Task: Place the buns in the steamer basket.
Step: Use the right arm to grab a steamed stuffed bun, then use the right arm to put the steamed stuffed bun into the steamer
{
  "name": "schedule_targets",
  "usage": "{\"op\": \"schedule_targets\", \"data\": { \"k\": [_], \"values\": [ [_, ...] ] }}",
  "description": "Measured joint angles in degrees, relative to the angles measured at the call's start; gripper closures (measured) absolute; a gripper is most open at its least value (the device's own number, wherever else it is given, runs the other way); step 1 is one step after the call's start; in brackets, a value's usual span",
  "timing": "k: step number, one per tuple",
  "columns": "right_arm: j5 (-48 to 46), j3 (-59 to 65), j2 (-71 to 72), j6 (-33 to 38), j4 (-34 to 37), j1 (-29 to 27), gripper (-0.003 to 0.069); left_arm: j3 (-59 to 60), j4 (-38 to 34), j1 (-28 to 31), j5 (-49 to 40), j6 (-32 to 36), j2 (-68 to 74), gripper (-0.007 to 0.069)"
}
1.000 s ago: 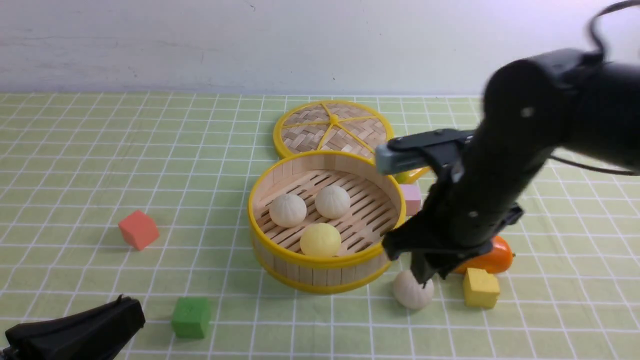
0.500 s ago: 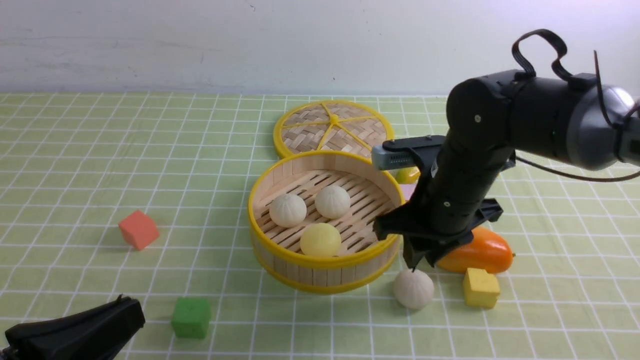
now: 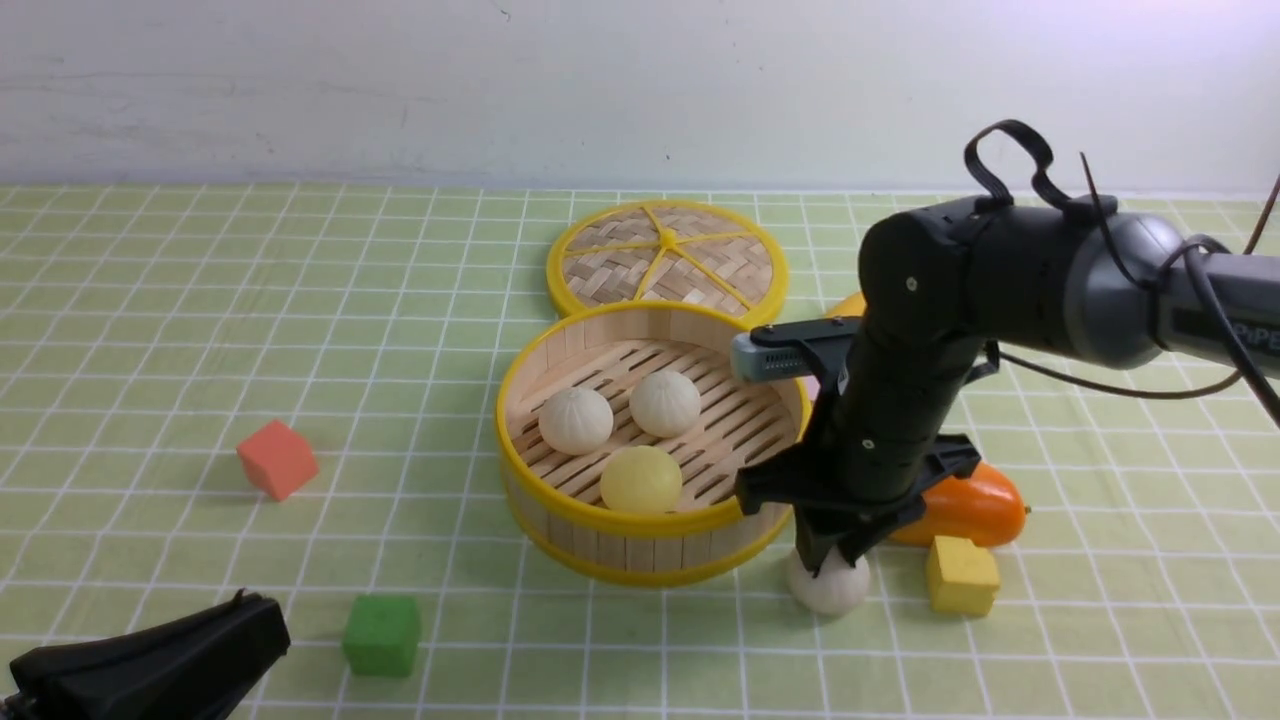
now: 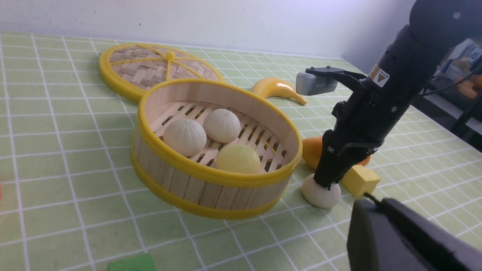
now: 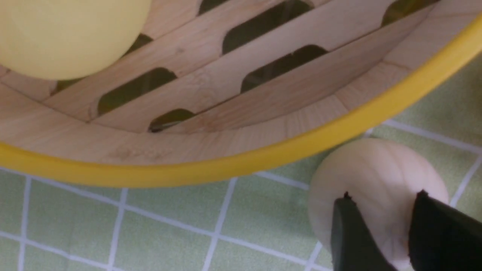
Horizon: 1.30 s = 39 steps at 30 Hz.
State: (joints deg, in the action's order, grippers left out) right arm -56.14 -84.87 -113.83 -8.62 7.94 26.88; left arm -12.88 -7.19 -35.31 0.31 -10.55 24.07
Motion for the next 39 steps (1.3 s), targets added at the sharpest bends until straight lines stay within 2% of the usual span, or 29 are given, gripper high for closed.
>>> {"op": "schedule_targets", "data": {
  "k": [4,7,11,13,24,28,34,39],
  "values": [
    [-0.05,0.00,0.00,0.37,-0.13,0.00,0.0434,0.00,0.00,0.00,0.00,0.00,0.00,0.0625],
    [-0.69,0.00,-0.24,1.12,-0.13,0.00,0.0483,0.00,0.00,0.00,0.11,0.00,0.00,0.0624],
    [-1.93,0.00,-1.13,3.09,-0.13,0.00,0.0629,0.00,0.05,0.00,0.35,0.00,0.00,0.0624],
    [-1.98,-0.11,-0.99,3.73,-0.13,0.00,0.0655,0.00,0.05,0.00,0.35,0.00,0.00,0.0624],
    [-3.86,-0.12,9.16,4.11,-0.21,0.00,0.0657,0.00,0.05,0.00,0.40,0.00,0.00,0.0624],
    [-1.37,-3.69,11.21,5.68,0.80,1.02,0.0653,0.00,0.05,0.00,0.47,0.00,0.00,0.0623],
    [1.40,-13.40,4.02,7.06,1.66,2.79,0.0652,0.00,0.11,0.00,0.47,0.00,0.00,0.0620],
    [-0.71,-18.10,-4.26,5.12,-3.46,2.81,0.0641,0.00,0.11,0.00,0.47,0.00,0.00,0.0620]
  ]
}}
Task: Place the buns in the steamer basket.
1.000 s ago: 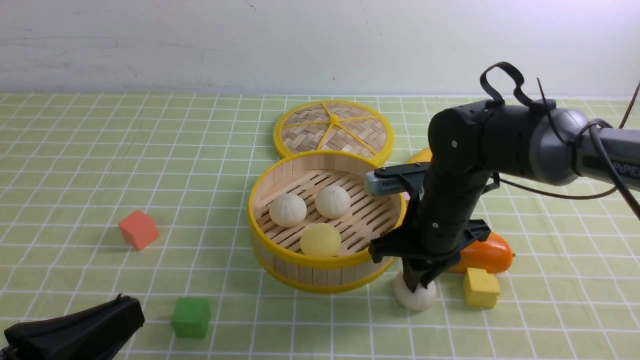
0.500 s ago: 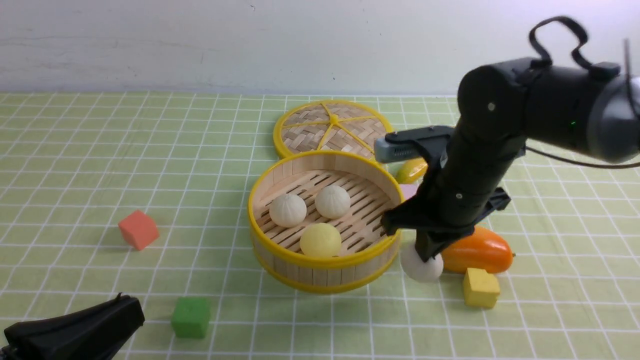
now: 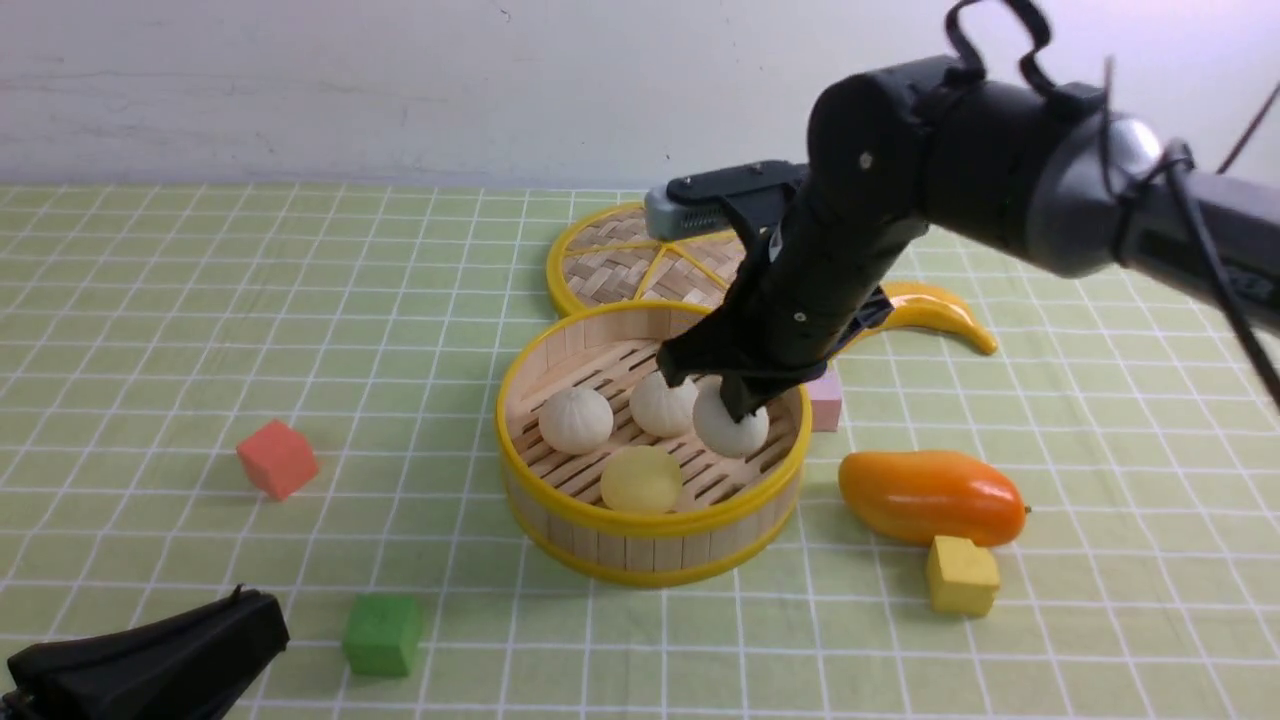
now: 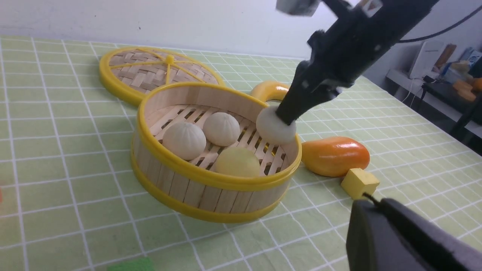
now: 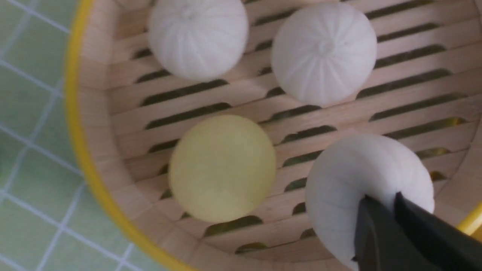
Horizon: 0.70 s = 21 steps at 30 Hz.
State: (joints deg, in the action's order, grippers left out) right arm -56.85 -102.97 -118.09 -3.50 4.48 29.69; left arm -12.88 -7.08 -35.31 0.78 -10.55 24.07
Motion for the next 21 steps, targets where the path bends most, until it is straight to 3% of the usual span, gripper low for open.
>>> {"op": "schedule_targets", "data": {
  "k": [4,7,12,15,19,21],
  "values": [
    [-1.12,-0.33,-2.31,-1.12,-0.60,0.00,0.0608,0.00,0.00,0.00,-0.31,0.00,0.00,0.0618],
    [-1.59,-0.73,-2.58,-2.07,-0.40,0.00,0.0533,0.00,0.00,0.00,-0.78,0.00,0.00,0.0617],
    [-4.27,-2.82,-1.46,-2.52,1.96,0.00,0.0304,0.00,0.00,0.00,-1.38,0.00,0.00,0.0611],
    [-7.85,-4.09,1.99,-2.72,3.16,0.00,0.0239,0.00,0.00,0.00,-1.44,0.00,0.00,0.0607],
    [-12.13,-4.12,9.91,-3.59,3.41,0.00,0.0288,0.00,0.00,0.00,-1.56,0.00,0.00,0.0607],
    [-13.37,-1.73,16.82,-4.87,2.39,0.00,0.0423,0.00,0.00,0.00,-1.81,0.00,0.00,0.0607]
  ]
}}
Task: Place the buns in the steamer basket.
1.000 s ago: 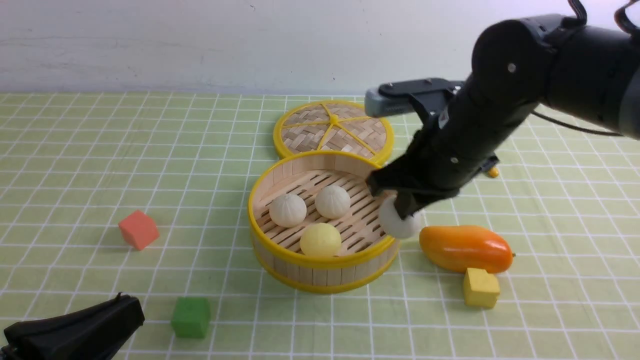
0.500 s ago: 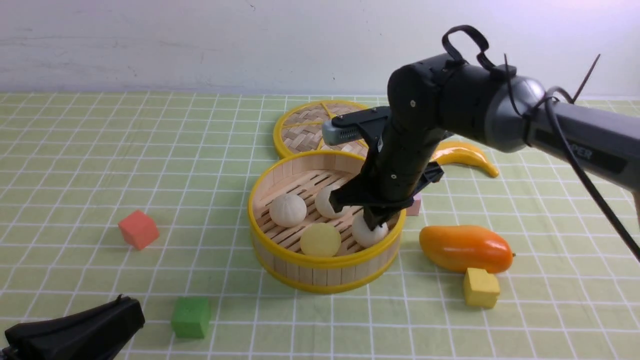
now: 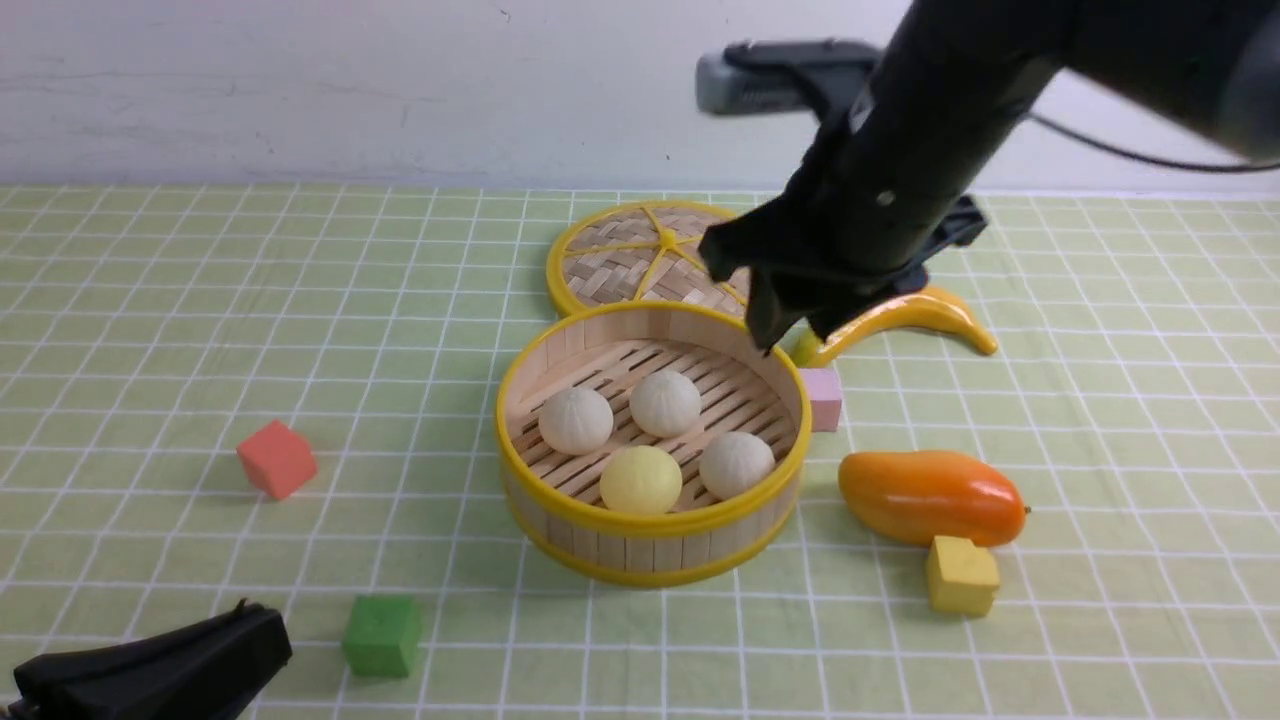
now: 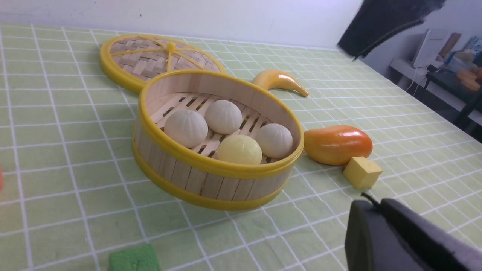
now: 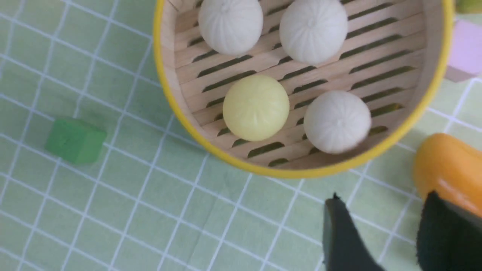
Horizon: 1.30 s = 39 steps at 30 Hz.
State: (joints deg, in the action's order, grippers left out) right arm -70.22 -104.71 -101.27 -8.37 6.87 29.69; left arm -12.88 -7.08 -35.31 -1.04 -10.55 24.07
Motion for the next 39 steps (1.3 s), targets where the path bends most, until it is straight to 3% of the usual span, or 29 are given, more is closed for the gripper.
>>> {"op": "schedule_targets", "data": {
  "k": [5,7,20,24,27,34,39],
  "values": [
    [-0.97,9.49,11.85,-1.66,-0.40,0.00,0.0647,0.00,0.00,0.00,-0.81,0.00,0.00,0.0607],
    [-1.36,14.17,16.54,-1.73,-0.62,0.00,0.0676,0.00,0.00,0.00,-0.93,0.00,0.00,0.0605],
    [-1.84,21.80,31.28,-1.73,-0.59,0.00,0.0679,0.18,-0.05,0.00,-1.09,0.00,0.00,0.0599],
    [-1.33,23.60,33.52,-0.92,-3.87,-0.60,0.0678,0.18,-0.05,0.00,-1.09,0.00,0.00,0.0596],
    [6.64,35.35,44.51,2.94,-6.35,-5.15,0.0678,0.18,-0.05,0.00,-1.09,0.00,0.00,0.0594],
    [38.44,76.90,82.05,9.25,-6.87,-21.46,0.0678,0.28,-0.05,0.00,-1.20,0.00,0.00,0.0589],
    [47.60,96.93,97.64,8.87,-5.62,-28.02,0.0678,0.34,-0.05,0.00,-1.30,0.00,0.00,0.0585]
  ]
}}
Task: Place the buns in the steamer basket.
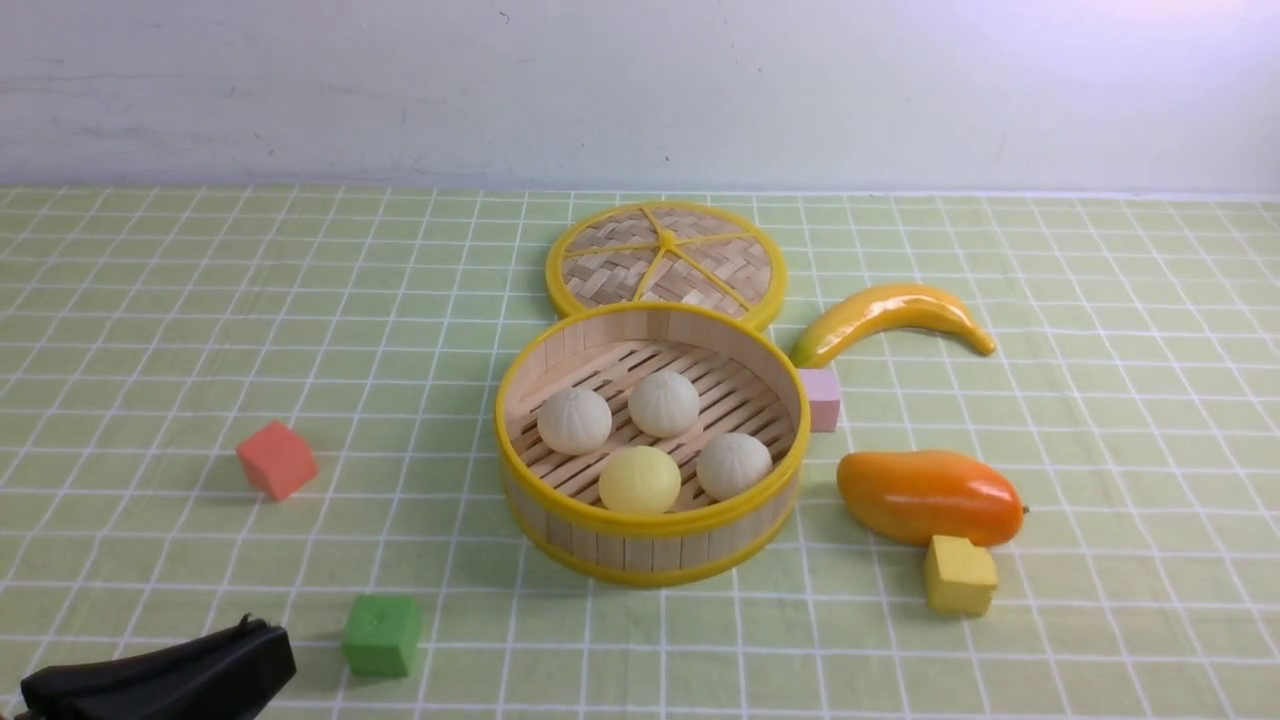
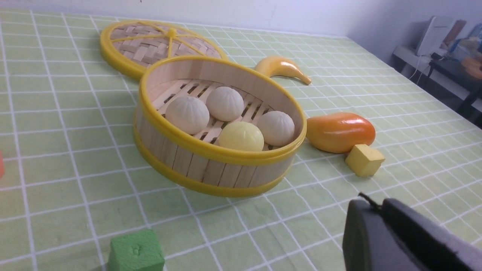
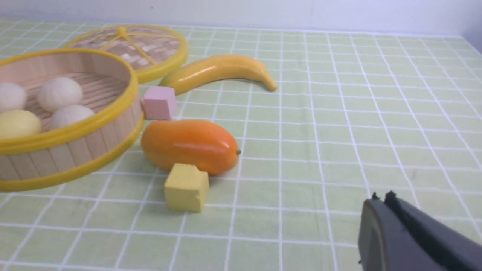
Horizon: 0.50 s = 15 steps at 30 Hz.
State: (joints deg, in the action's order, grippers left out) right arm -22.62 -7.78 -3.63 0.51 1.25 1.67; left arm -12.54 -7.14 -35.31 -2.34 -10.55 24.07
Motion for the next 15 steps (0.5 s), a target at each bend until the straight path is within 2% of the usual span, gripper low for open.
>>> {"op": "schedule_targets", "data": {
  "k": [5,15],
  "values": [
    [0.72,8.39,3.91,-0.06,1.01,-1.90,0.0677,0.00,0.00,0.00,0.00,0.00,0.00,0.0580],
    [0.56,8.81,4.23,-0.10,1.19,-2.23,0.0673,0.00,0.00,0.00,-0.62,0.00,0.00,0.0567]
  ]
}}
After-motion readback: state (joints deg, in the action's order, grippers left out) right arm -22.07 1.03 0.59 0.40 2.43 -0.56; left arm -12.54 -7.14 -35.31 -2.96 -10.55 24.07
